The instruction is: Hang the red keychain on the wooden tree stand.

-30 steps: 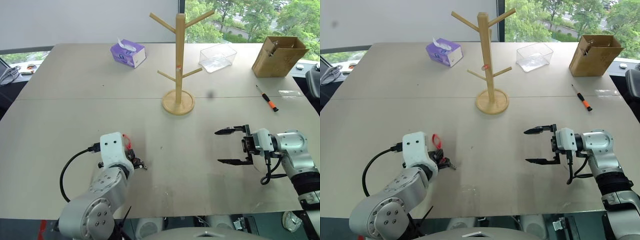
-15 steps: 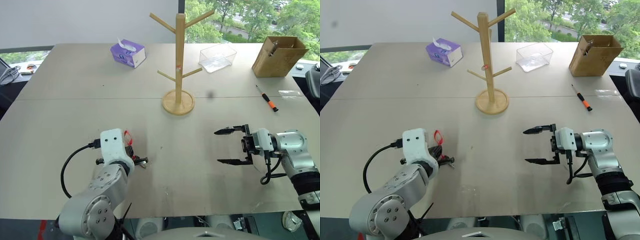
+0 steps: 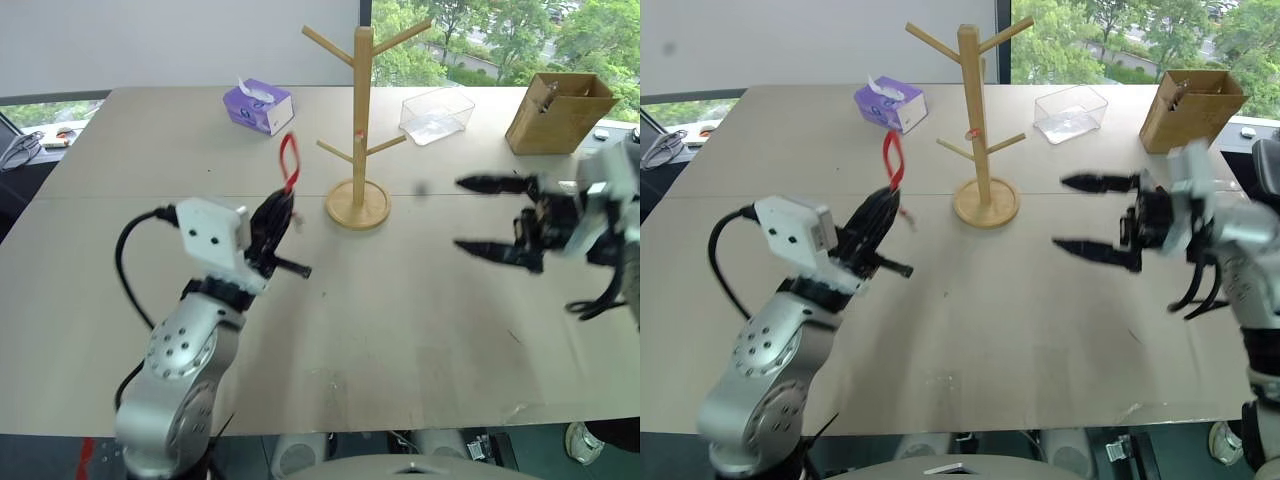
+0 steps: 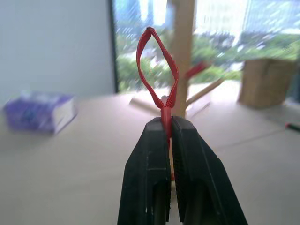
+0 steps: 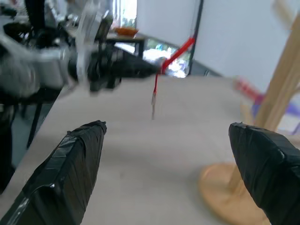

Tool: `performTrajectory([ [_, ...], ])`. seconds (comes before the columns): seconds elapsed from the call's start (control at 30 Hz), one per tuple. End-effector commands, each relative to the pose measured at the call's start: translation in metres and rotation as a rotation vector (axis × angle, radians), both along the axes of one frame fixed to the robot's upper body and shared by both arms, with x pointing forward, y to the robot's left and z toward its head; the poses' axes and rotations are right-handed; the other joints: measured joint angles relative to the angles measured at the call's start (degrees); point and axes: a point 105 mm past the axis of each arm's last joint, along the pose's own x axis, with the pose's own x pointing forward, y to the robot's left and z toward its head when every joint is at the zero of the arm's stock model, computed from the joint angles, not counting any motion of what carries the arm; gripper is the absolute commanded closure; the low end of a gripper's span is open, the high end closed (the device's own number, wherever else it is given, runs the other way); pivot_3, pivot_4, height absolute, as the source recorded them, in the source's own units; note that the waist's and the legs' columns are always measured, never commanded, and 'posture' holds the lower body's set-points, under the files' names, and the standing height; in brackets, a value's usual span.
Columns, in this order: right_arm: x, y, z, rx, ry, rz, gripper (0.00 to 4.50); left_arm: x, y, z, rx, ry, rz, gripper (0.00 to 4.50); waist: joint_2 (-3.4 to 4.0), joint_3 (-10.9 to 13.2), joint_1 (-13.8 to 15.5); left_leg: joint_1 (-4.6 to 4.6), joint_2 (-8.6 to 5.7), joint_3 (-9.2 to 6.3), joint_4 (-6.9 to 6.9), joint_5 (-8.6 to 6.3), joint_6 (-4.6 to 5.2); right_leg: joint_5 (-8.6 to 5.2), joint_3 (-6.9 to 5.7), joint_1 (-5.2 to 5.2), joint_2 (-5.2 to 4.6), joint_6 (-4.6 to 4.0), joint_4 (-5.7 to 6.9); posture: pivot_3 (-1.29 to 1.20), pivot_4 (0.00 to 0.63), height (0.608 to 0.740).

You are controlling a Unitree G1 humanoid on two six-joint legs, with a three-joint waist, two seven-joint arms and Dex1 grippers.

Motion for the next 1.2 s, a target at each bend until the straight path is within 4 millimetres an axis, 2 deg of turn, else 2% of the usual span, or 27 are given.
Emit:
performTrajectory([
  [0.03,-0.006,0.002,0.019,0.015,0.027,-0.009,0.00,0.002,-0.011,0.005,0.016,-0.094,-0.053,4.46,-0.12,-0.03,-0.02,0.00,0.01,-0.01,-0.04,0.00,0.01,0.06,0.00,0.00,0.02,0.10,-0.02,0.00,0.150,0.740],
  [0.37,0.002,0.004,0.036,-0.014,0.004,-0.057,0.00,0.027,-0.039,-0.008,0.049,-0.092,-0.116,4.46,-0.13,-0.01,-0.05,-0.12,-0.02,0.08,-0.01,-0.03,0.07,0.11,-0.19,-0.10,0.09,0.25,-0.03,0.00,0.150,0.740],
  [0.73,0.003,0.012,0.035,-0.015,-0.050,-0.070,0.00,0.058,-0.040,-0.014,0.064,-0.046,-0.088,4.46,-0.14,0.00,-0.07,-0.12,0.03,0.08,0.00,-0.02,0.06,0.12,-0.19,-0.11,0.16,0.26,-0.01,0.00,0.150,0.740],
  [1.07,0.001,0.011,0.029,-0.030,-0.071,-0.096,0.00,0.075,-0.058,0.001,0.061,-0.088,-0.108,4.46,-0.14,0.01,-0.07,-0.12,0.02,0.08,-0.01,-0.02,0.06,0.11,-0.21,-0.11,0.16,0.27,-0.01,0.00,0.150,0.740],
  [1.2,0.001,0.011,0.028,-0.034,-0.078,-0.107,0.00,0.083,-0.059,0.002,0.036,-0.080,-0.094,4.46,-0.14,0.01,-0.07,-0.12,0.01,0.09,-0.01,-0.02,0.05,0.11,-0.20,-0.11,0.16,0.27,-0.01,0.00,0.150,0.740],
])
